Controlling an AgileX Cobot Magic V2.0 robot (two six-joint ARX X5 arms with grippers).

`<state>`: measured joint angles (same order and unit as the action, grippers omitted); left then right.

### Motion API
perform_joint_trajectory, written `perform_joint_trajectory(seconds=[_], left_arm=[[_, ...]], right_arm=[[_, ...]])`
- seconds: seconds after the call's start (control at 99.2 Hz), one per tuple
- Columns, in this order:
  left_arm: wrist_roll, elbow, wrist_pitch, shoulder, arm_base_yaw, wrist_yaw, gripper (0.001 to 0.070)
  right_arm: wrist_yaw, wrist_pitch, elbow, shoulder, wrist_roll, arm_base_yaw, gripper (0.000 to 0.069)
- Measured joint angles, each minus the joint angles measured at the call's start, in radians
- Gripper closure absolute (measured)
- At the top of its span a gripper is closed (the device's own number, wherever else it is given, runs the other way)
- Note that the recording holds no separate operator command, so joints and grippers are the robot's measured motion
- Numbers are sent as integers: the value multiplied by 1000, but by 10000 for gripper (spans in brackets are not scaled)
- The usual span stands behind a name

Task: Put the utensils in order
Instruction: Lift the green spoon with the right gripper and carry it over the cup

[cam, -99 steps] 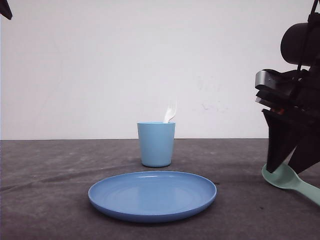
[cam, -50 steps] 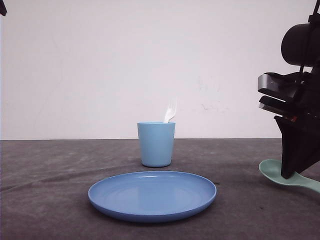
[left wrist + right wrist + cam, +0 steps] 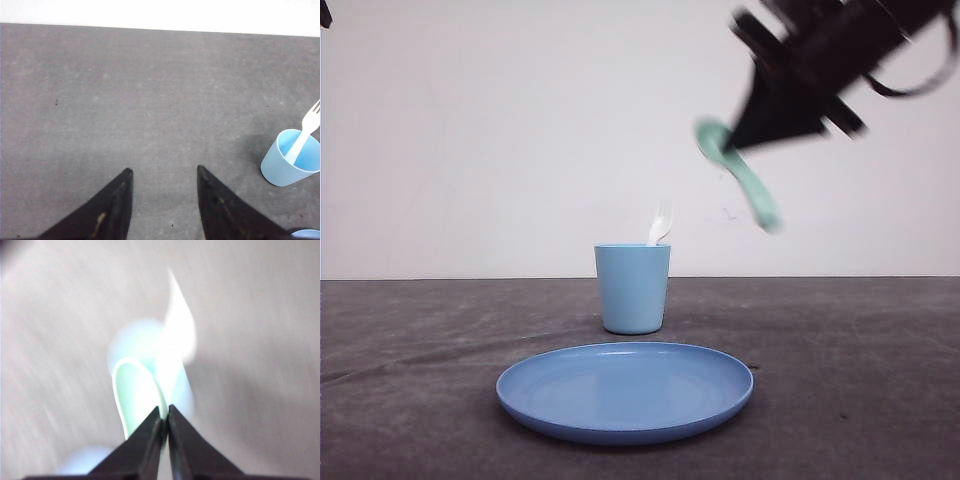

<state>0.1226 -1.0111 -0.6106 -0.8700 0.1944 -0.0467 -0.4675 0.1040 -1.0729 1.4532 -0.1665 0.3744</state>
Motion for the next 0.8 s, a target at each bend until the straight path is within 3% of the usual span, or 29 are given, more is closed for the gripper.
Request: perform_joint_trajectory(seconds=[0.282, 0.514, 0.796], left_arm=[[0, 0, 0, 0, 0, 0, 477], [0, 0, 0, 0, 0, 0, 477], [0, 0, -1, 0, 0, 0, 477]], right_arm=[[190, -417, 0, 32, 34, 158, 675], [210, -661, 0, 185, 169, 207, 675], [240, -739, 0, 351, 223, 205, 675]])
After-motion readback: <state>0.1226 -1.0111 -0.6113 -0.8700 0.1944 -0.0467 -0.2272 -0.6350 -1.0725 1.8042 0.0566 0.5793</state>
